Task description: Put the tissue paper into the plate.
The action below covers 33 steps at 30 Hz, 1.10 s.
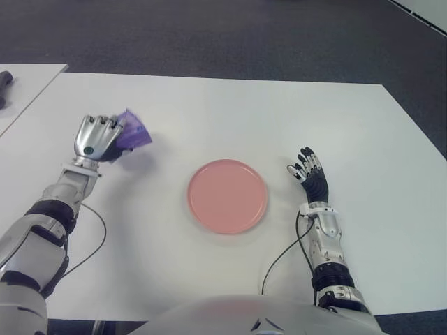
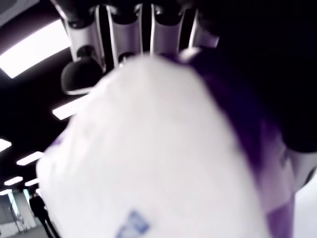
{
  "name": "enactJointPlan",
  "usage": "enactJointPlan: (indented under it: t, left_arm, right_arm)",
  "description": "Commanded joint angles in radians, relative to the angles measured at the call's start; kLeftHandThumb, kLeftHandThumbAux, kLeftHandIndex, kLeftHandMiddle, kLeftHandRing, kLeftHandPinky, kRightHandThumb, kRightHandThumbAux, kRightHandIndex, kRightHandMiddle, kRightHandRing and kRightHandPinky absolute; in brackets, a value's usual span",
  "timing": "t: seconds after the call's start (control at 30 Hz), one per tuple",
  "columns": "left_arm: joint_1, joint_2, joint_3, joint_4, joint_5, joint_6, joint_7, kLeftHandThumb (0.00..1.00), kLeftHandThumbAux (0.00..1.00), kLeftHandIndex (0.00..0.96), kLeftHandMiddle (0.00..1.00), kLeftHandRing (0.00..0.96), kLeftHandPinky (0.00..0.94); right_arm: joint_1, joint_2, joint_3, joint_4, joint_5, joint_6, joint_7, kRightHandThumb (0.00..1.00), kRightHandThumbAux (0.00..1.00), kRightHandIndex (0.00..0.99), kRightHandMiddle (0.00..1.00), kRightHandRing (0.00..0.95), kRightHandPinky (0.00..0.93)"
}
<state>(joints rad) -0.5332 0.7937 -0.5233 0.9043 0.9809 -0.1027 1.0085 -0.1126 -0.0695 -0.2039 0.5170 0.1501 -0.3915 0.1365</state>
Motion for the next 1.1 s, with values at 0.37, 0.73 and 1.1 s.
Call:
enactJointPlan:
  t: [0.37,0.73,1.1]
  left_arm:
    - [0.170,0.058,0.244,-0.700,-0.100,0.049,-0.270,0.853,0.667,0.401,0.548,0.842,0.846]
    - [0.213,-0.045,0.279,-0.939,-0.084,0.034,-0.424,0.854,0.667,0.402,0.547,0.855,0.852]
    - [0.244,-0.111,0.240,-1.013,-0.093,-0.105,-0.560,0.853,0.668,0.399,0.540,0.849,0.832]
  right_arm:
    - [0.020,-0.002,-0.005,0.048,0.008,0.020,0.002,0.129,0.741,0.000,0.011,0.010,0.050]
    - [0.016,-0.003,-0.007,0.055,0.009,0.018,0.004,0.129,0.741,0.000,0.011,0.010,0.050]
    - [0.007,-0.004,-0.009,0.068,0.008,0.015,0.004,0.129,0.741,0.000,0.011,0.010,0.050]
